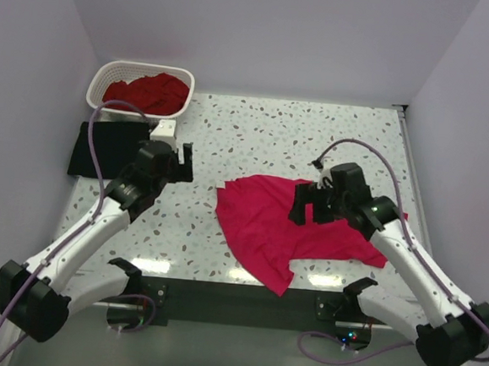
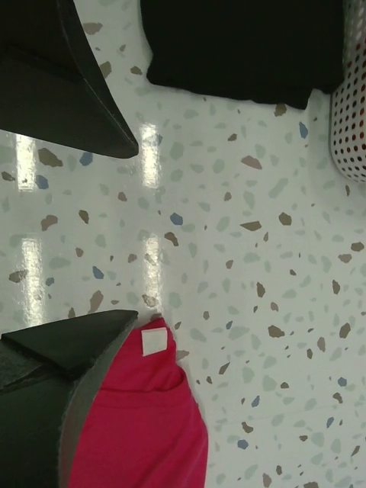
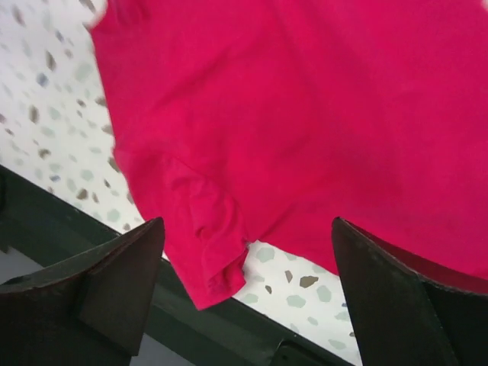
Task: Fold and stack the t-shirts
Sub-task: Move the tshirt to the center of the board, then flatten the tshirt out
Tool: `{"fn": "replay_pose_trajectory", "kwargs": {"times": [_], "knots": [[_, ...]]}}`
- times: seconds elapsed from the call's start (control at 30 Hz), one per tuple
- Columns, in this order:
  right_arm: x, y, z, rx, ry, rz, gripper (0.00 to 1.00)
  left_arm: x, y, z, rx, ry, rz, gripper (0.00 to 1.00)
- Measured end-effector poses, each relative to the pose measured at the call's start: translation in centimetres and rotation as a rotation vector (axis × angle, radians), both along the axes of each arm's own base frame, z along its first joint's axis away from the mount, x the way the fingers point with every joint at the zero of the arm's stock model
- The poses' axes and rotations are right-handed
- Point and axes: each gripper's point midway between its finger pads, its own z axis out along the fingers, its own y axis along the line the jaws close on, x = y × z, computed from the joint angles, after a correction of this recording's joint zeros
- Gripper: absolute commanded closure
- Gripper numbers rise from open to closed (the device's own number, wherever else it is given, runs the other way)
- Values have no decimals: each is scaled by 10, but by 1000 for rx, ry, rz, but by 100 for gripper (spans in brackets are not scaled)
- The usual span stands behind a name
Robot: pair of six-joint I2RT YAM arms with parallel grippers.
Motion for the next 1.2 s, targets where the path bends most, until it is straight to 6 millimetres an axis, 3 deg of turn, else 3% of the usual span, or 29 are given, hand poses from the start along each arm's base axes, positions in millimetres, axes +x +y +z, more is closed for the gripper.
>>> {"fn": "replay_pose_trajectory", "kwargs": {"times": [0.03, 0.17, 0.23, 0.37, 0.53, 0.8, 0.97, 1.07, 1.2], "knots": [[-2, 6, -14, -16, 40, 18, 12, -6, 7, -1, 6, -16, 16, 15], [-19, 39, -68, -103, 195, 128, 43, -25, 30, -1, 21, -76, 80, 15], [-21, 53, -85, -128, 227, 155, 49, -27, 36, -1, 28, -90, 103, 16], [-11, 74, -121, -208, 256, 169, 54, -30, 45, -2, 48, -103, 146, 16], [20, 96, -150, -265, 236, 136, 54, -30, 51, -4, 62, -106, 170, 16], [95, 140, -151, -287, 112, 72, 53, -29, 59, -3, 70, -110, 203, 16], [169, 173, -148, -300, -4, 21, 48, -29, 70, 0, 61, -119, 239, 16], [203, 170, -143, -308, -35, -22, 42, -29, 73, 0, 59, -120, 249, 16], [204, 151, -133, -338, -29, -23, 40, -28, 74, 0, 57, -119, 253, 16]]}}
